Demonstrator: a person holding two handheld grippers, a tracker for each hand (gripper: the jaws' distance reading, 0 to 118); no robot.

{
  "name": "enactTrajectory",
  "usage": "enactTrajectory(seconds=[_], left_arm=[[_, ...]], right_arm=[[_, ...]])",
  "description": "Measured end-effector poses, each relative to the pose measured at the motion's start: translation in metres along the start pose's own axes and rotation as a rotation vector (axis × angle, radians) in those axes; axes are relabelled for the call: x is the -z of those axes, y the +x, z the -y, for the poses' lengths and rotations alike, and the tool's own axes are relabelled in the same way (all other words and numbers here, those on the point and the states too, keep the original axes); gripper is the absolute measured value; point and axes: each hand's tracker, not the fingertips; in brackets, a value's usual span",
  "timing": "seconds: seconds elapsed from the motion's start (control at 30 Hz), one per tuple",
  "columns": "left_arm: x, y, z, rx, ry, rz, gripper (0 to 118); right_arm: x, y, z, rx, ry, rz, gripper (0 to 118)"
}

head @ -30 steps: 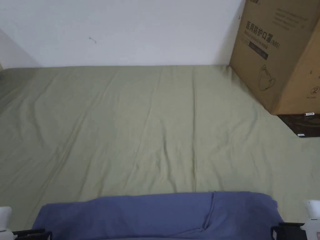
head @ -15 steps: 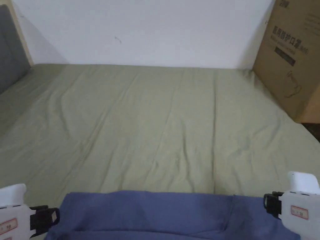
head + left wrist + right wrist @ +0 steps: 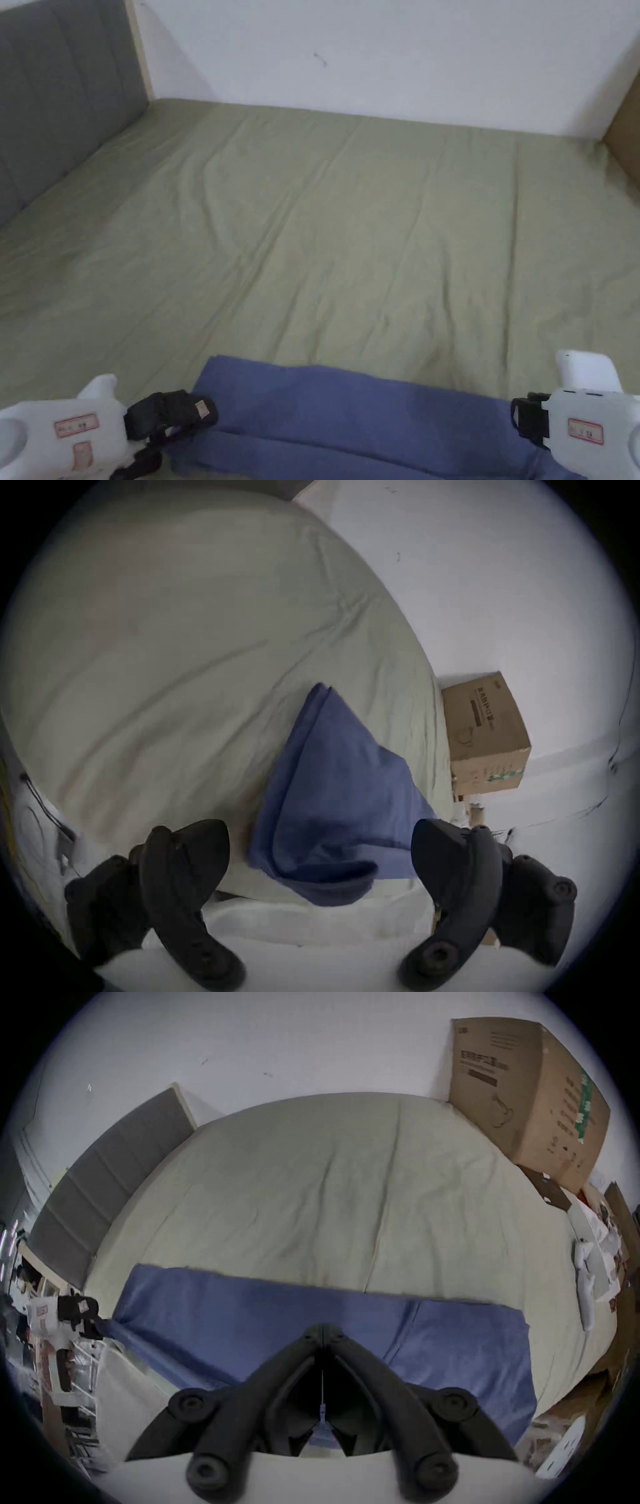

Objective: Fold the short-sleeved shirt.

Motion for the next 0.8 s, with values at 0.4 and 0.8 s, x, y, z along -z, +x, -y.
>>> enactTrajectory(seconds=[0.4, 0.8], left_arm=[[0.036, -0.018, -0.010, -0.188, -0.050, 0.066, 8], [-0.028, -0.033, -0.055, -0.038, 0.077, -0.040, 8]], right_arm=[[0.012, -0.013, -0.004, -0.007, -0.041, -0.023, 0], [0.007, -0.031, -0.008, -0.017, -0.038, -0.045, 0]])
